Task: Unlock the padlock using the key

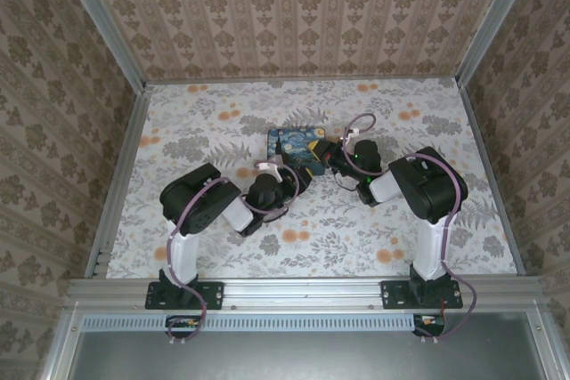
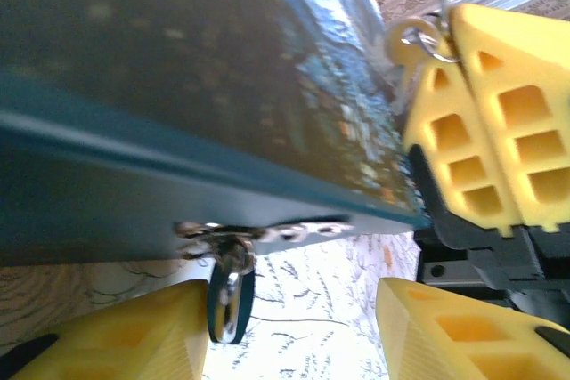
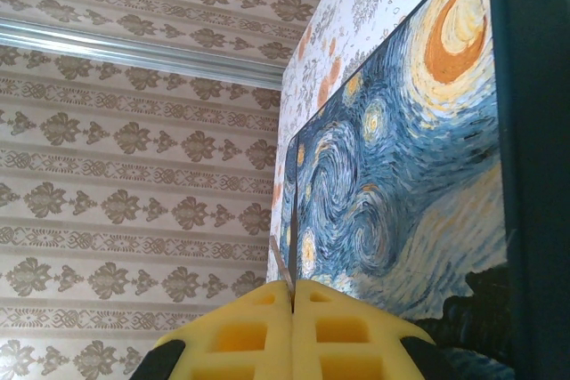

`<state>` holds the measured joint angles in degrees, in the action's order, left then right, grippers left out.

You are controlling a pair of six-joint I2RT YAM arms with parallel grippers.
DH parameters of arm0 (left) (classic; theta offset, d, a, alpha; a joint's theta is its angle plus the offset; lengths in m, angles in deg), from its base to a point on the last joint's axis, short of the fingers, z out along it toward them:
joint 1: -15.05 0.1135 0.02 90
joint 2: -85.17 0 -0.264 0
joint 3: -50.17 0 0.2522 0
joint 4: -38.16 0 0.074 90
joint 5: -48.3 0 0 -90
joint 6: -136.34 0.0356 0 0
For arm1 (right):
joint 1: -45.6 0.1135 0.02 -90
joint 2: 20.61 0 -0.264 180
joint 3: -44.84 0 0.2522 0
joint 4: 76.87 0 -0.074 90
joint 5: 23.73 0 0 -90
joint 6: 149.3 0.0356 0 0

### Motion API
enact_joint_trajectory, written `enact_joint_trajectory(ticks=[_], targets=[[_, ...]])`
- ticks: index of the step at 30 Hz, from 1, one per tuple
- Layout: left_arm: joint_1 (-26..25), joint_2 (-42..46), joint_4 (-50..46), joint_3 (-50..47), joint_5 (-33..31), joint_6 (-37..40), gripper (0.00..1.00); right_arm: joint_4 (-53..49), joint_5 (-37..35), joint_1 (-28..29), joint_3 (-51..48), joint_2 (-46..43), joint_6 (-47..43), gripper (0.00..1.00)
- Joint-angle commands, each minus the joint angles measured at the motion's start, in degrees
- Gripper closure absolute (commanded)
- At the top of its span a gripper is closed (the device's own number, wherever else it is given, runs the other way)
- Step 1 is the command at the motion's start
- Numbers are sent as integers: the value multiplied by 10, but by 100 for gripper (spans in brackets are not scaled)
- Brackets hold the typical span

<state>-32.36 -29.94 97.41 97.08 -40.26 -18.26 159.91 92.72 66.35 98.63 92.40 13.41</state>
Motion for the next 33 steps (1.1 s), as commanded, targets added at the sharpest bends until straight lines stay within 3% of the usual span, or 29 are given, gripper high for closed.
enact_joint_trajectory(ticks=[1,14,33], targets=[[8,-16,19,8,-13,-12,48,-11,7,-4,-13,21,4,100],[11,-33,19,11,-10,-12,60,-3,7,-6,-14,29,9,100],[31,-22,19,3,11,-33,94,1,20,-14,-14,5,19,100]])
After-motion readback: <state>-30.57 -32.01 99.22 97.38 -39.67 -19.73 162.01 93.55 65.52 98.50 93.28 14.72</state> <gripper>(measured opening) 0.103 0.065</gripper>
